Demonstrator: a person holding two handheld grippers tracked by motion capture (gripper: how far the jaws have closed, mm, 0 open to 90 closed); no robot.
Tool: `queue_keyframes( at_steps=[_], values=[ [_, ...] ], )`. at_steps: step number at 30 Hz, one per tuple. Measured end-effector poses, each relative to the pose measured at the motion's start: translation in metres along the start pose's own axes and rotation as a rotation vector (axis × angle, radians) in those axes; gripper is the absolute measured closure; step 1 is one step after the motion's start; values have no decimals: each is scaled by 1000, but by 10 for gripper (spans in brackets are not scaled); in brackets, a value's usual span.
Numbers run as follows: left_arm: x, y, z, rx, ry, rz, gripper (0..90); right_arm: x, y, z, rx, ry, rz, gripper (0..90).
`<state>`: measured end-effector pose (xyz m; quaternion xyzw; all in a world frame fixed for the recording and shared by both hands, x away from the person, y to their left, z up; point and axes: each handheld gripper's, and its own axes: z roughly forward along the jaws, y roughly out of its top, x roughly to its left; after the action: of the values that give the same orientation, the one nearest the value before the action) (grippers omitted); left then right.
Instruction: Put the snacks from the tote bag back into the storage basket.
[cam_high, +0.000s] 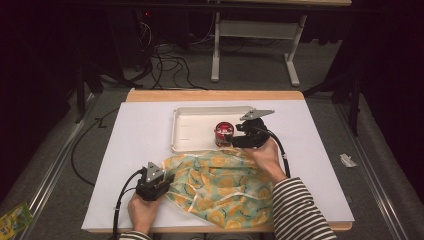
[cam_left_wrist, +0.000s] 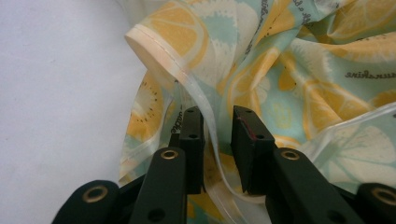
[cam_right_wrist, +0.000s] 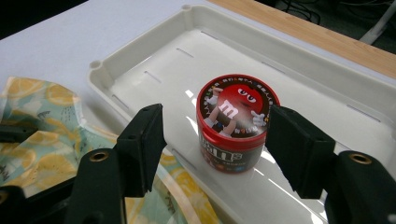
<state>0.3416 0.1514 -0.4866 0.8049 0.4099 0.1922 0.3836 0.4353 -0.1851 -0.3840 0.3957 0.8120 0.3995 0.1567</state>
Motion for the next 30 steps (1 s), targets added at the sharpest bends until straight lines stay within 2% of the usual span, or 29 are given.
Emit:
queue_keyframes(
  at_steps=[2,5,13,17,24,30],
  values=[
    [0,0,0,-5,1,-3,741,1,-2,-2,7,4,3,391],
    [0,0,0,-5,1,-2,741,1,-5,-8,-9,8,-11,408],
    [0,0,0,0,13,-11,736,1,-16,-29,-53,38,3,419],
    [2,1,0,3,1,-18,734,-1,-25,-36,-66,34,14,418],
    [2,1,0,-1,3,-20,714,-2,-36,-50,-105,36,34,441],
    [3,2,-2,-12,-7,-25,691,-8,-50,-59,-123,13,56,480]
  ],
)
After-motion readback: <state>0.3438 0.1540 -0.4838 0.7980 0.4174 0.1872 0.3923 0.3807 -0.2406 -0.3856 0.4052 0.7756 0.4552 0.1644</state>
